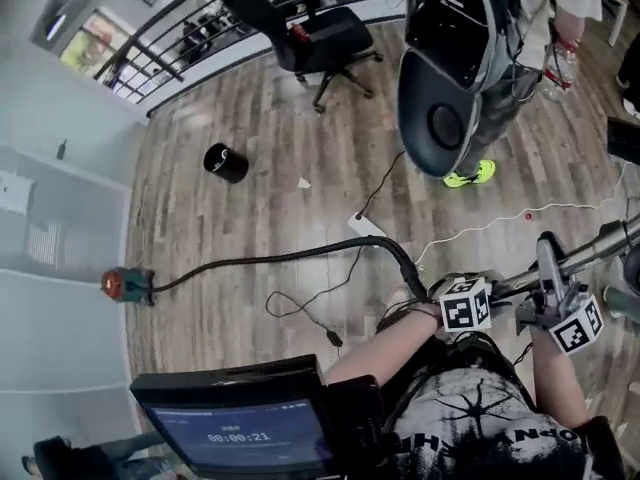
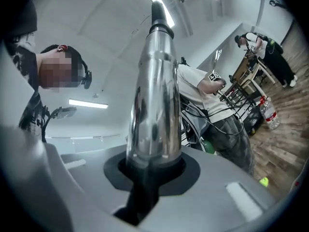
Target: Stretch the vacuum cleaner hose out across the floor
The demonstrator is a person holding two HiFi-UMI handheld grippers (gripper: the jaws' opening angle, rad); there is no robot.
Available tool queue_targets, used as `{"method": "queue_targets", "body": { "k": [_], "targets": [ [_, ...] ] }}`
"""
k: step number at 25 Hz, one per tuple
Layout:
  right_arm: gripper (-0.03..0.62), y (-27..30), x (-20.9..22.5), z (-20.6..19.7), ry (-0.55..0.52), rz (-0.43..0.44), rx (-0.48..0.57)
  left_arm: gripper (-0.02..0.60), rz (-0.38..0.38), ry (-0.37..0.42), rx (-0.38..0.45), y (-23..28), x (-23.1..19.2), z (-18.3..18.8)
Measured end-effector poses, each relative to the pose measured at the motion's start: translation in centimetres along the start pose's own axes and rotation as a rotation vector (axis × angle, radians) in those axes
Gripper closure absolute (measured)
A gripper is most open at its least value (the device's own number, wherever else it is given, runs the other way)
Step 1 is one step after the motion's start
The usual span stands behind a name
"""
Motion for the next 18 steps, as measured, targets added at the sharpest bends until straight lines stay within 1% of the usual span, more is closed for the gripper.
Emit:
{"method": "queue_targets", "body": {
  "k": [2, 3, 4, 6, 8, 11, 15, 18],
  "targets": [
    [0.526, -0.4, 0.9, -0.5, 0.038, 0.028, -0.032, 0.488, 0.120, -0.040, 0.025, 0.7, -0.3, -0.1],
    [0.526, -0.7, 1.2, -0.9, 0.054, 0.033, -0.040, 0.488, 0.158, -0.053, 0.034, 0.9, -0.2, -0.3],
    [0.526, -0.9, 1.4, -1.3, 0.065, 0.037, -0.047, 0.488, 0.184, -0.062, 0.042, 1.1, -0.1, -0.7],
    [0.526, -1.6, 1.6, -2.3, 0.074, 0.033, -0.064, 0.488, 0.205, -0.079, 0.045, 1.8, 0.5, -1.4],
    [0.528, -2.6, 2.2, -2.9, 0.073, 0.008, -0.078, 0.491, 0.204, -0.090, 0.037, 3.0, 1.2, -1.9],
    [0.528, -3.9, 4.0, -3.3, 0.087, -0.061, -0.068, 0.491, 0.154, -0.094, 0.019, 4.6, 1.7, -2.5],
    [0.528, -5.2, 8.1, -4.1, 0.141, -0.180, -0.024, 0.486, 0.074, -0.089, -0.015, 6.5, 1.2, -3.9],
    [0.530, -6.9, 11.6, -4.5, 0.187, -0.276, 0.004, 0.472, 0.061, -0.078, -0.048, 8.6, 0.5, -4.7]
  ]
}}
Point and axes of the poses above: the fingertips, and each gripper's own axes: y forward along the fingers, x to its right, z out of its top, the point moved 1 cm from there along -y, backward along the fingers, and after that the axes turned 10 degrees about -z, right-handed, at the moved point
